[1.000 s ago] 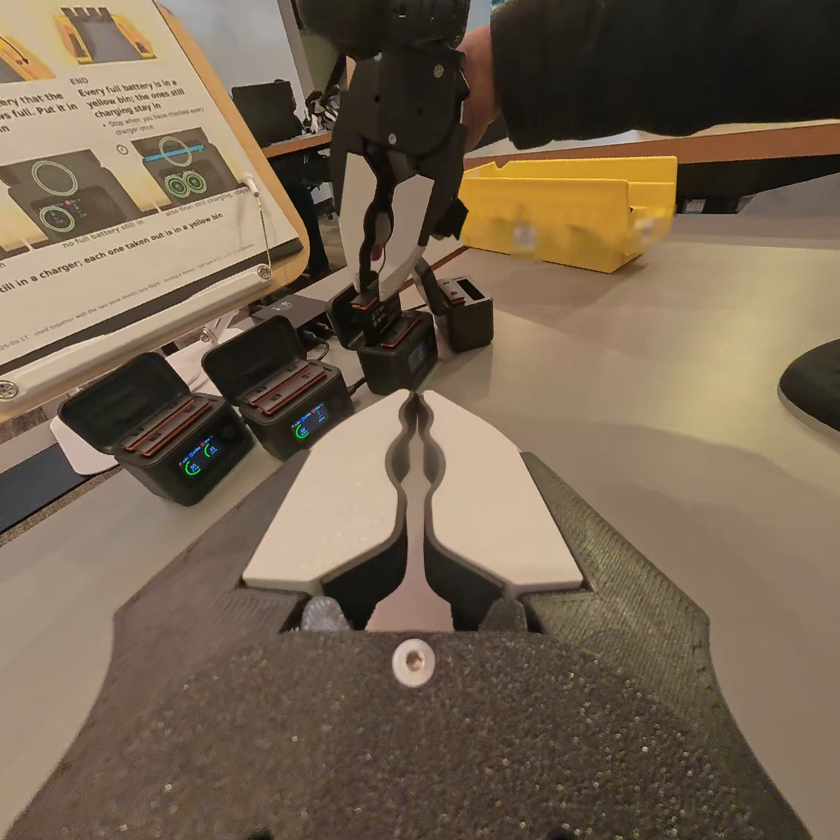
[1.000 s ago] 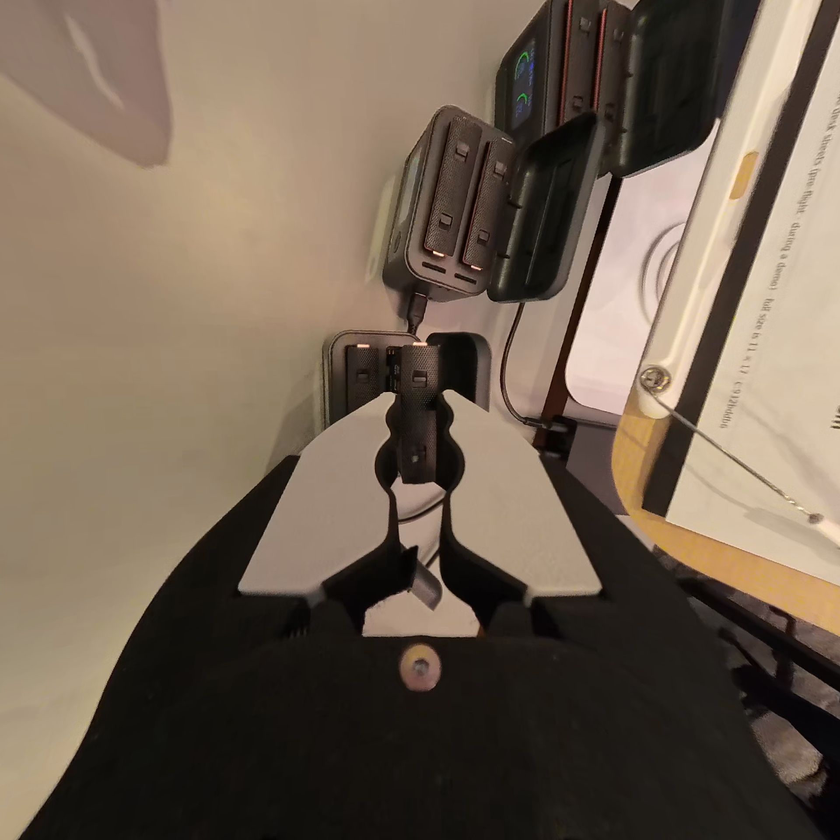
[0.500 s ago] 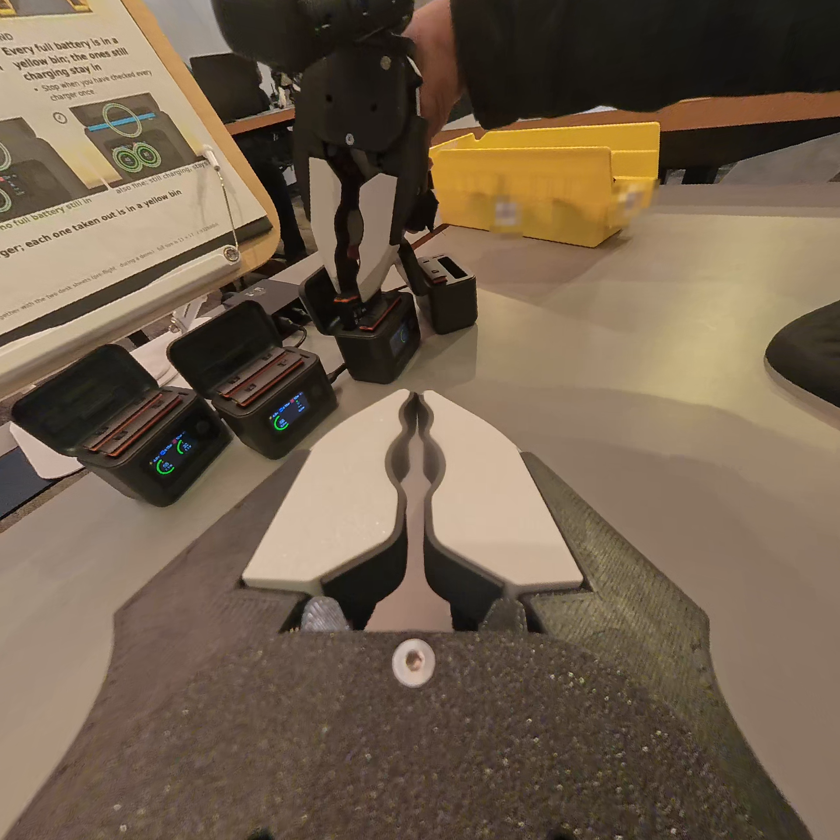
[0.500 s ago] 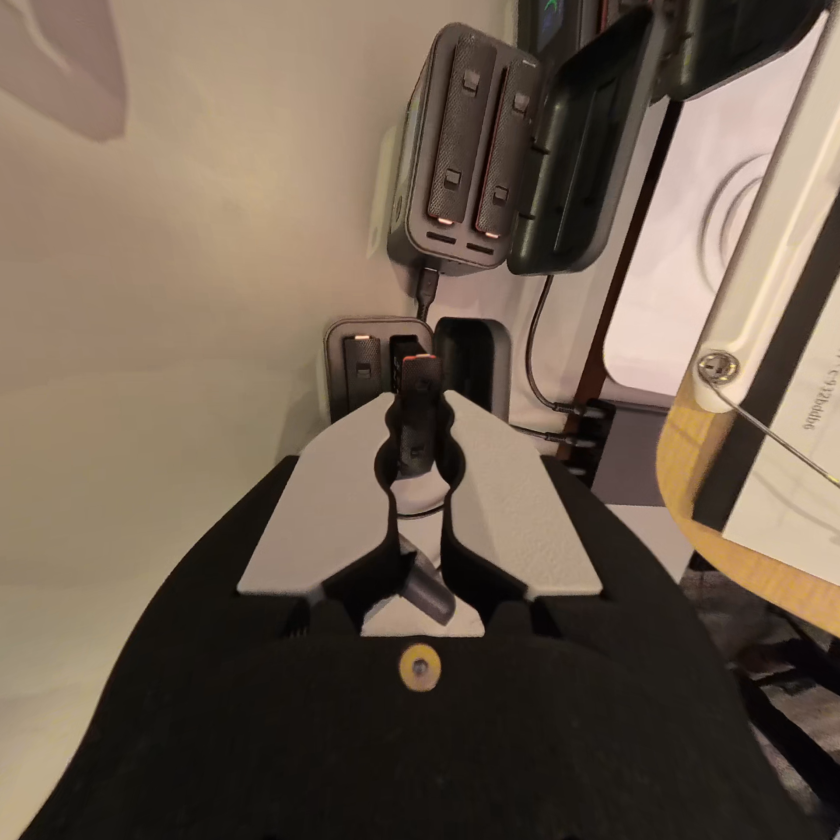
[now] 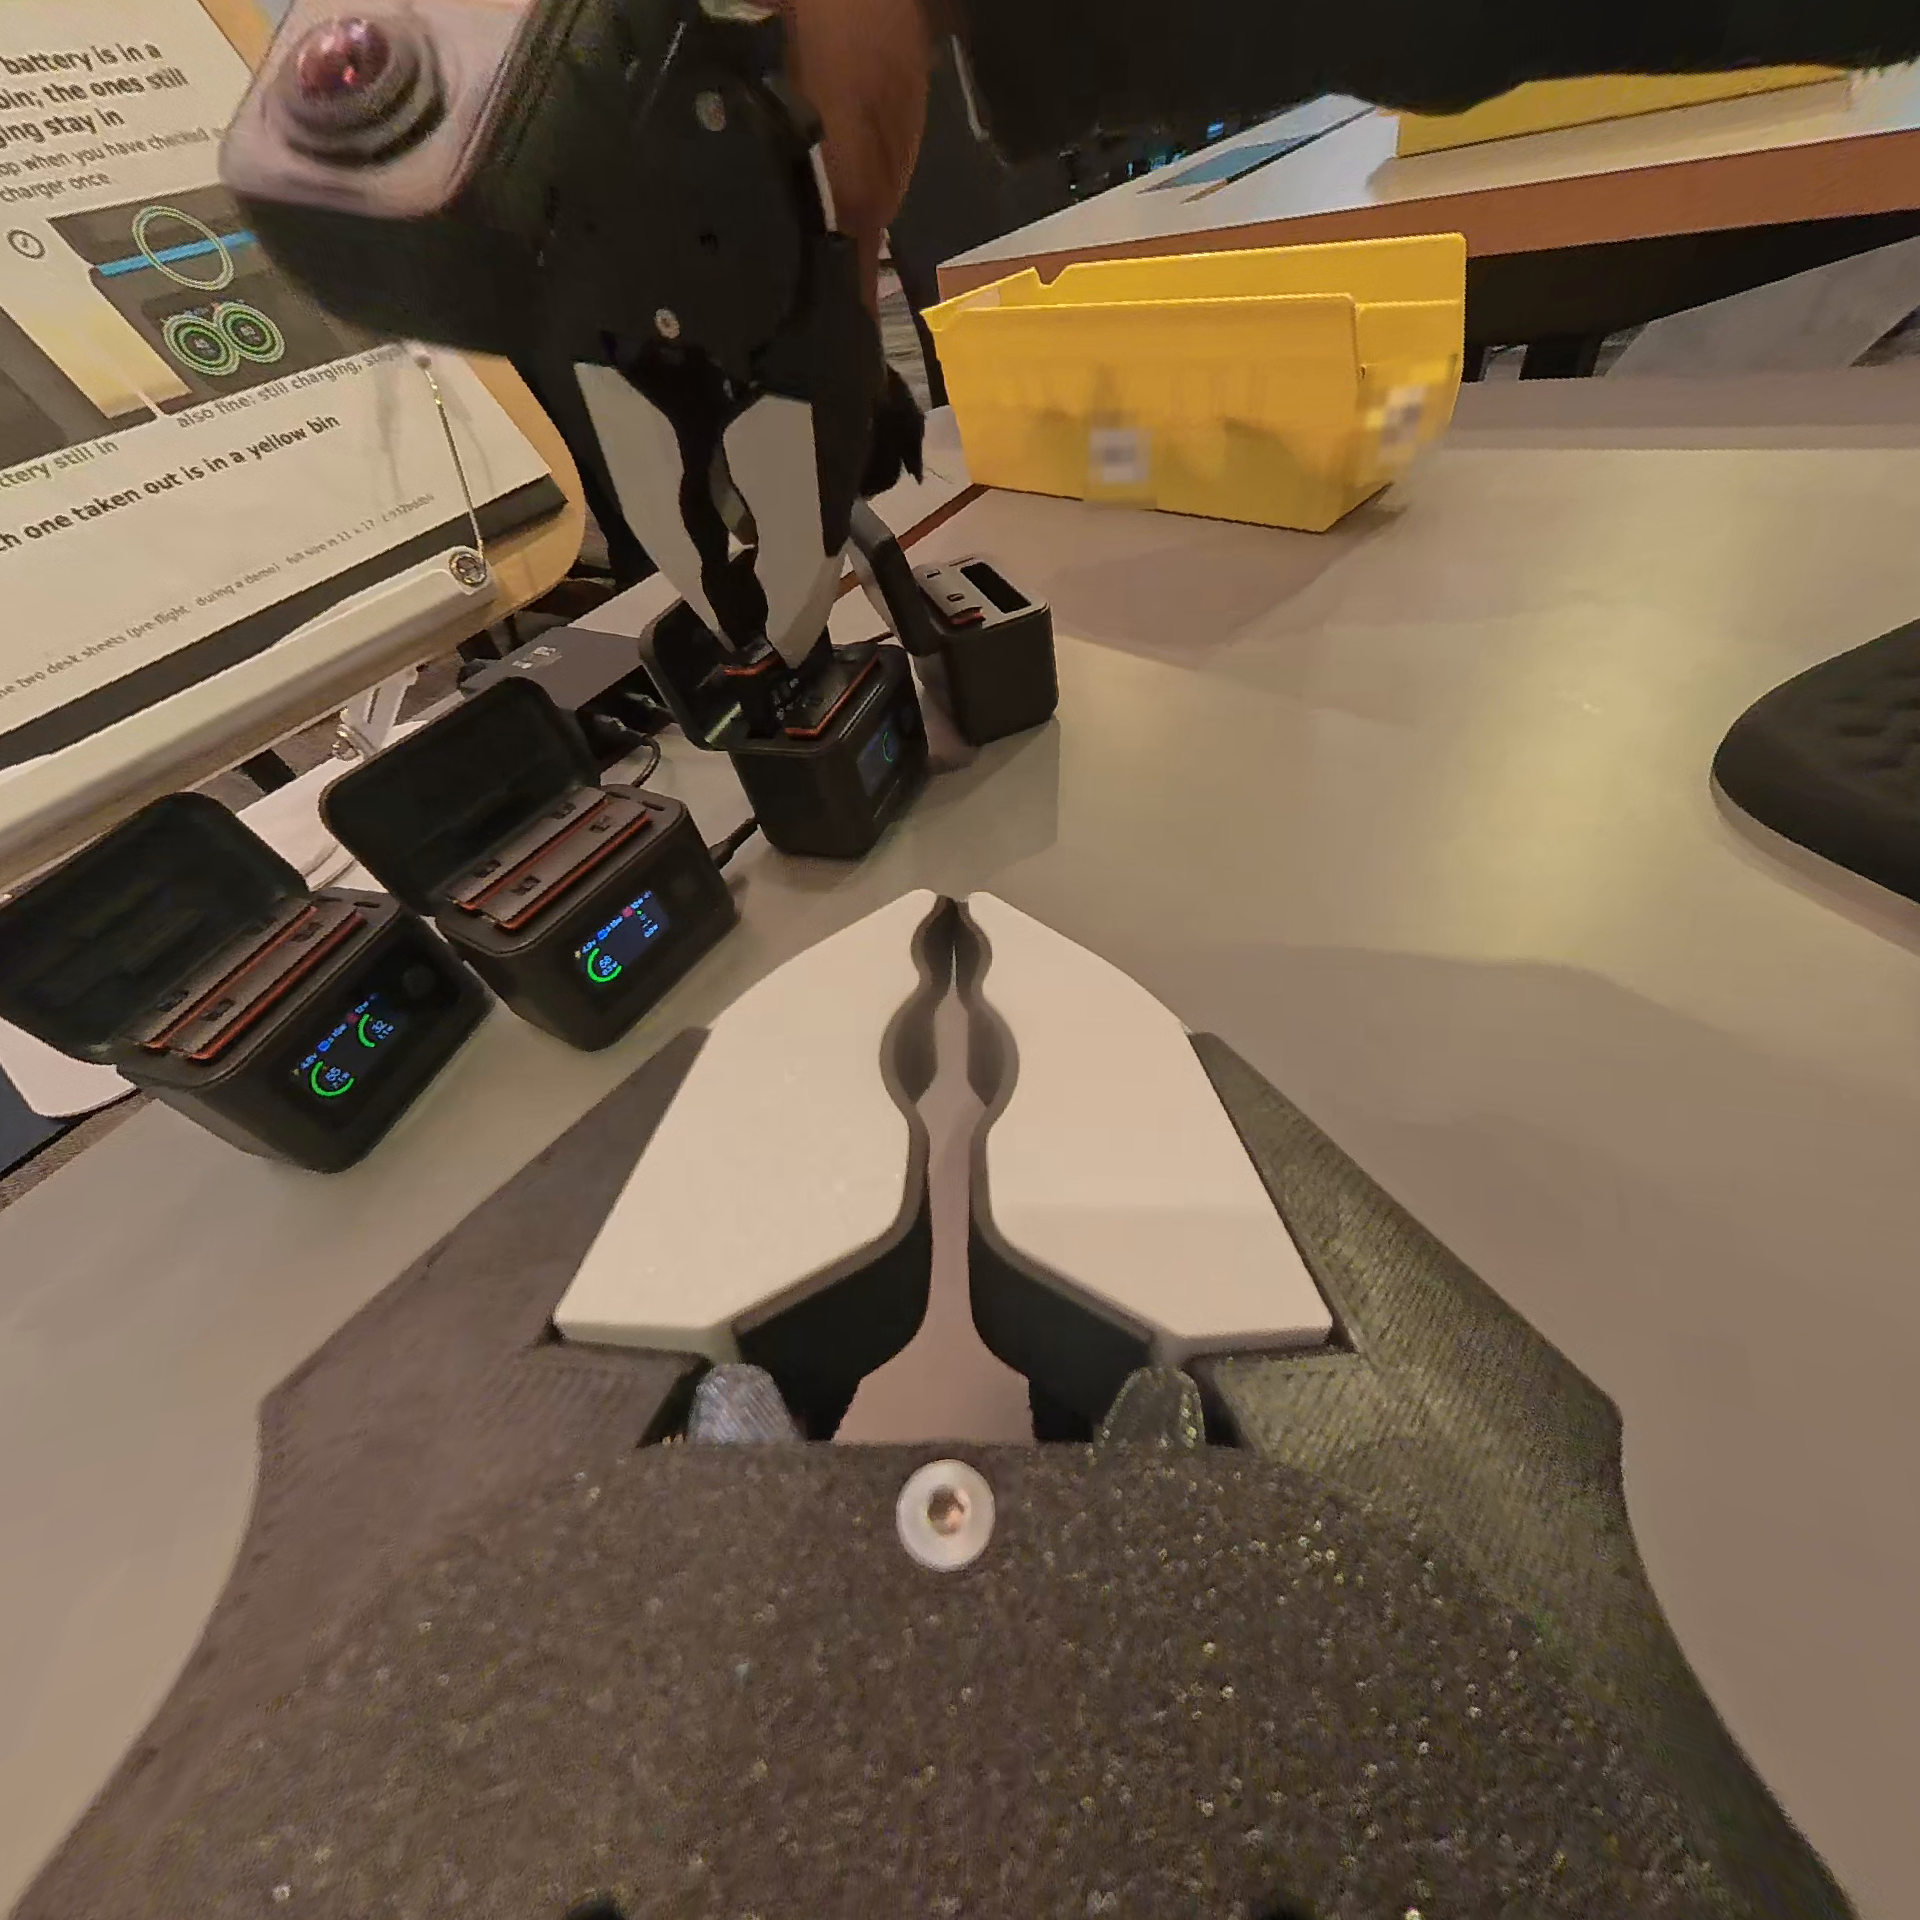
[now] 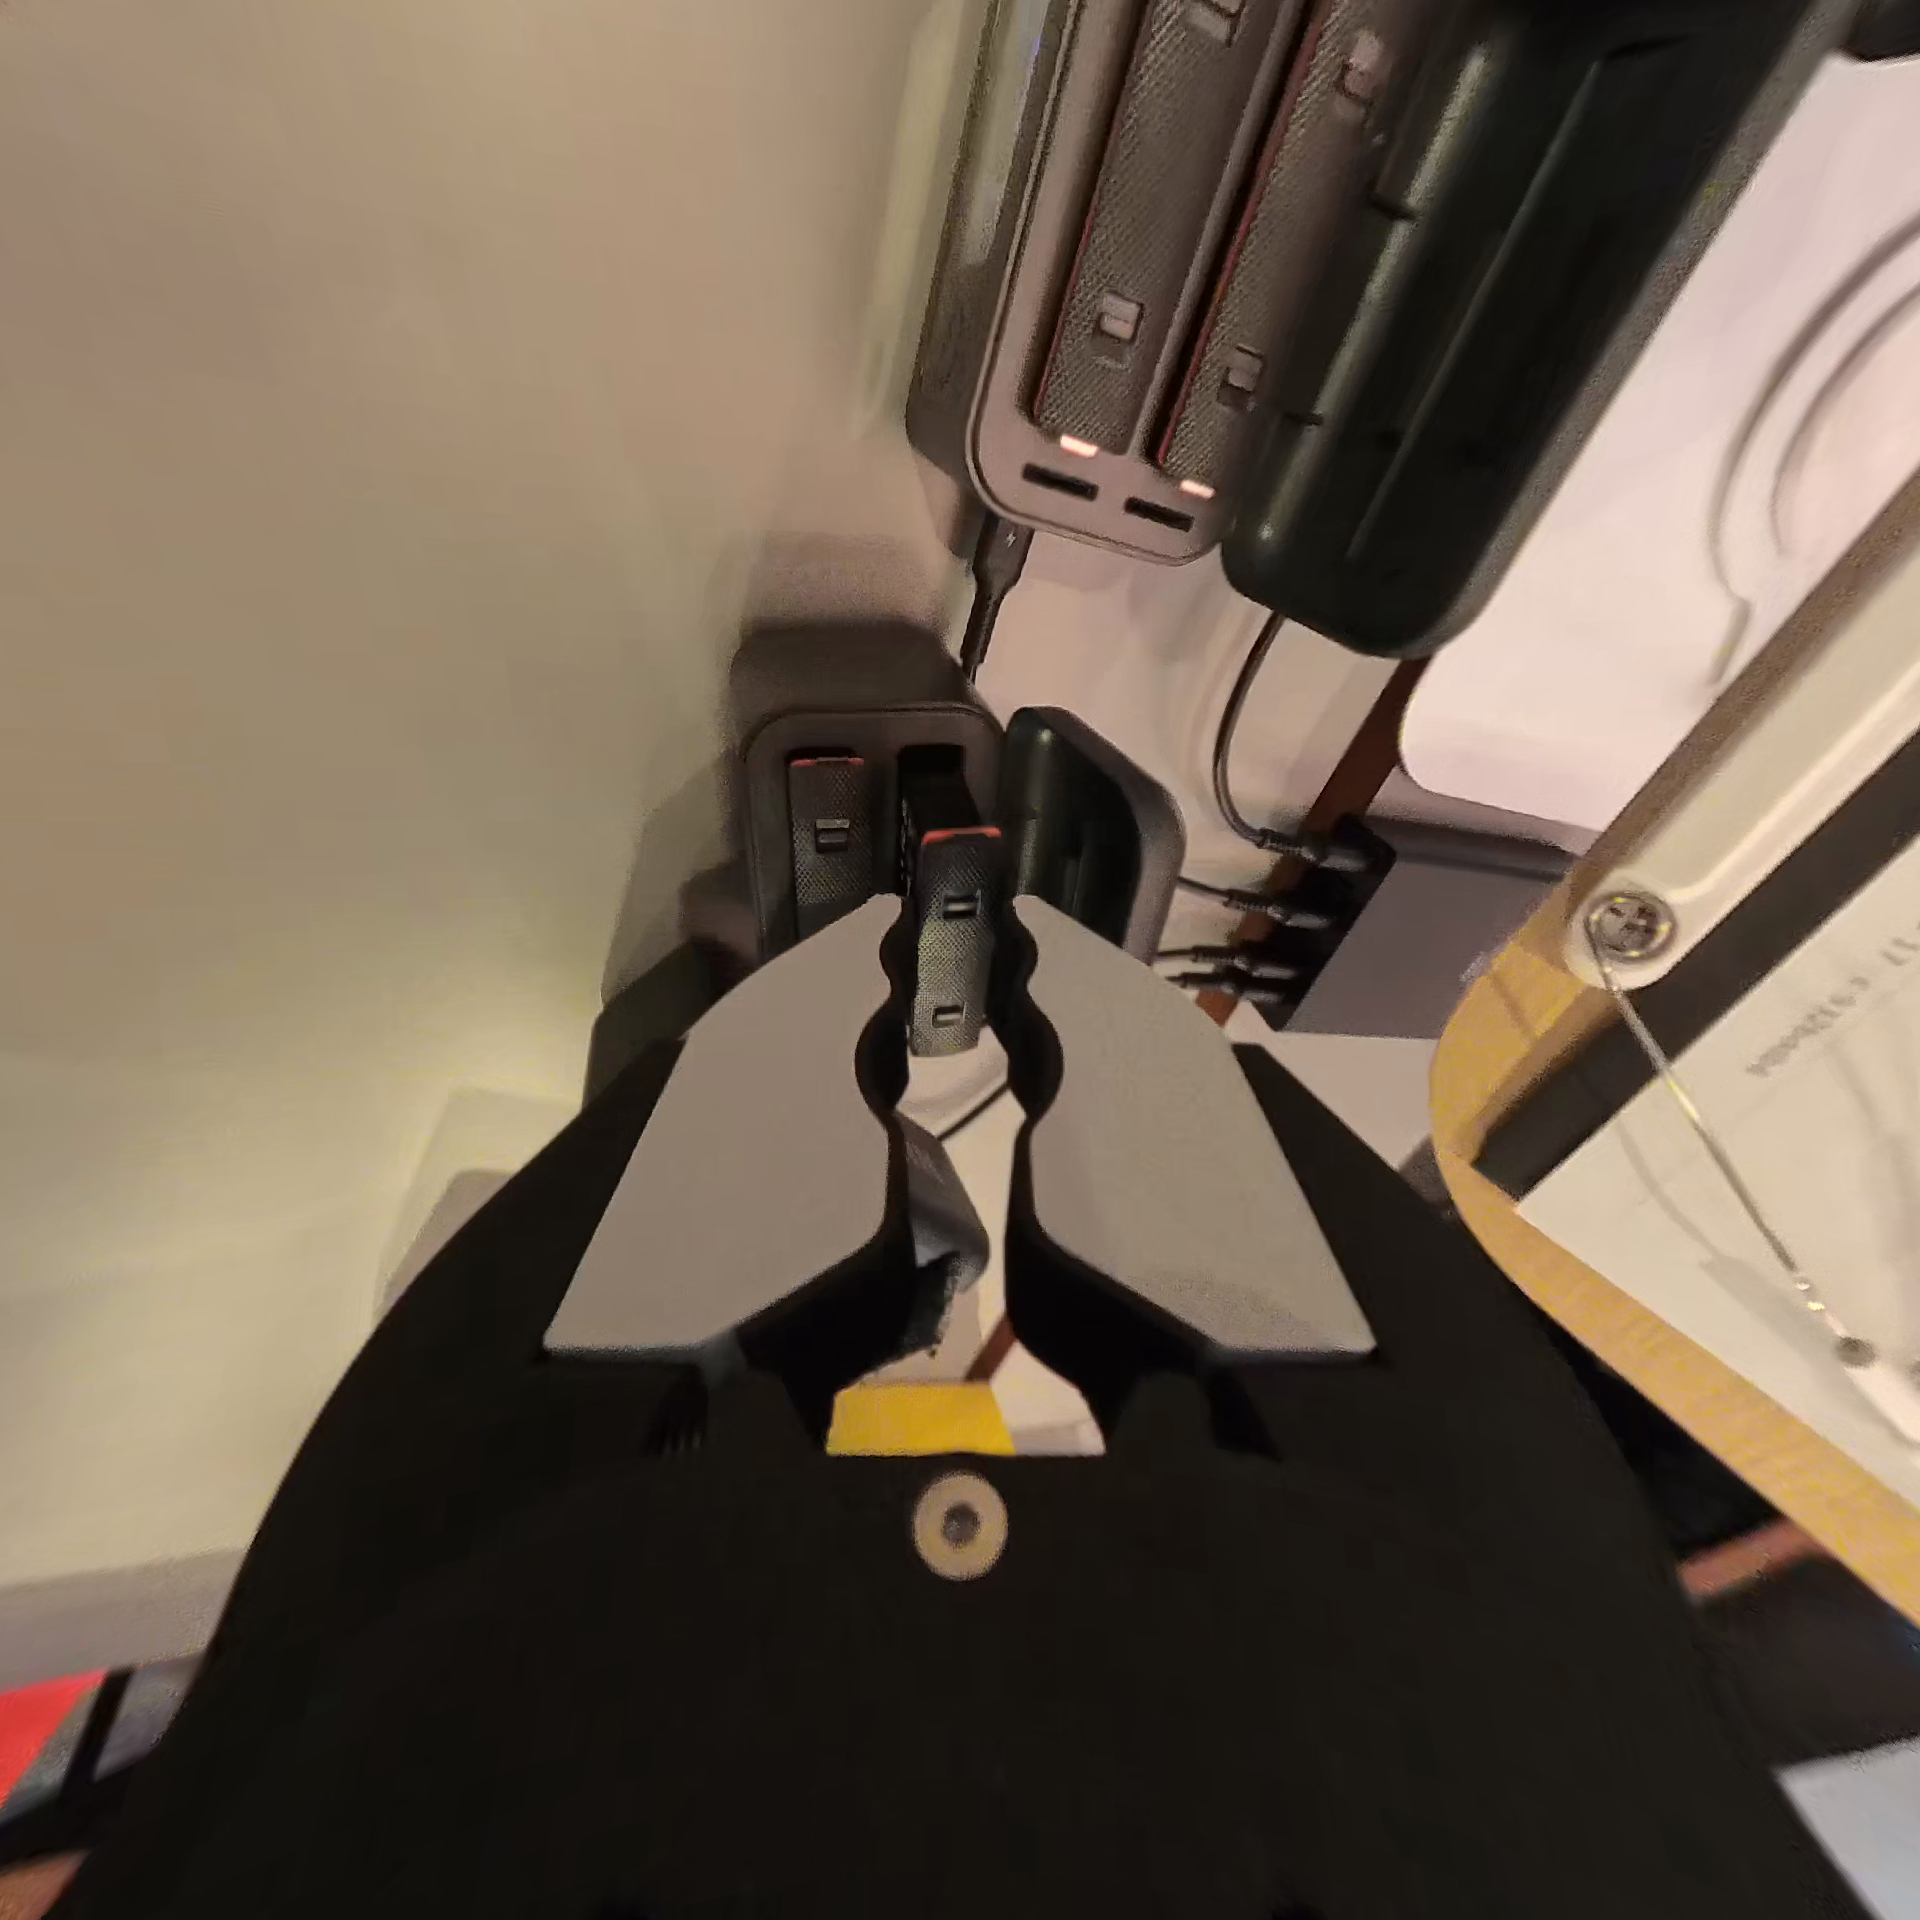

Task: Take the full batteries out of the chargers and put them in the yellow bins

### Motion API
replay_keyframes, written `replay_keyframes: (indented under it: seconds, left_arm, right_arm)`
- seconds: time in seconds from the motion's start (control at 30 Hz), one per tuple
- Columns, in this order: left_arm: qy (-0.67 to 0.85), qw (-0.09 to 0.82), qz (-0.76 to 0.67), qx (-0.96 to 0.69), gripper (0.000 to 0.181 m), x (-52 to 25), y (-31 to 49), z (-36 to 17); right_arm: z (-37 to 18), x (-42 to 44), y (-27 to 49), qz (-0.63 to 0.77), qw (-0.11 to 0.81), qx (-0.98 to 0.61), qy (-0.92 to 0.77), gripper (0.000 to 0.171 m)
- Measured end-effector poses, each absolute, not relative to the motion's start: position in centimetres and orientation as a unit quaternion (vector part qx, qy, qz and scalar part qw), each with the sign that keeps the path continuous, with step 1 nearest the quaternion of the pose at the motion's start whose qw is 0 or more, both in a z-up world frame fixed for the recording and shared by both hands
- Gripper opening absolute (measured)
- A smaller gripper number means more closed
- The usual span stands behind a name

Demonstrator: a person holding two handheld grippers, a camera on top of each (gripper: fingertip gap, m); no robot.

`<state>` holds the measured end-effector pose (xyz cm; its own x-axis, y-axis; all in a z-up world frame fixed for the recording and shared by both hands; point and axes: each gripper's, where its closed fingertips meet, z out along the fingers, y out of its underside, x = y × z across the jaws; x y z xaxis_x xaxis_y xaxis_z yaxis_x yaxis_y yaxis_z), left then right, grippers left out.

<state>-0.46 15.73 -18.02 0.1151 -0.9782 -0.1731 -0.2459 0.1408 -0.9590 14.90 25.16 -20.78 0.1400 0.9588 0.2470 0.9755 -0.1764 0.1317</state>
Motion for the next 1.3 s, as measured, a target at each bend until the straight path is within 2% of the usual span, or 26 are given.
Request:
replay_keyframes:
  seconds: [0.27, 0.57, 0.73, 1.0, 1.17, 1.3]
  left_arm:
    - [0.567, 0.505, -0.358, -0.544, 0.000, -0.4, 15.5, -18.2]
    - [0.572, 0.501, -0.357, -0.542, 0.000, -0.4, 15.3, -18.4]
    - [0.576, 0.499, -0.356, -0.541, 0.000, -0.3, 15.2, -18.5]
    - [0.581, 0.494, -0.356, -0.541, 0.000, -0.2, 15.1, -18.8]
    - [0.583, 0.493, -0.355, -0.540, 0.000, -0.2, 15.0, -18.8]
    - [0.584, 0.492, -0.355, -0.539, 0.000, -0.2, 15.0, -18.9]
  right_arm:
    - [-20.0, 15.5, 25.0, -0.197, -0.062, -0.742, -0.638, 0.014]
    - [-21.1, 15.3, 25.0, -0.221, -0.100, -0.729, -0.641, 0.014]
    - [-21.6, 15.3, 24.9, -0.214, -0.081, -0.730, -0.644, 0.014]
    - [-20.0, 15.6, 24.9, -0.121, -0.012, -0.786, -0.606, 0.015]
    - [-20.6, 15.5, 25.2, -0.095, 0.028, -0.797, -0.595, 0.001]
    - [-21.4, 15.5, 25.0, -0.091, 0.028, -0.796, -0.598, 0.000]
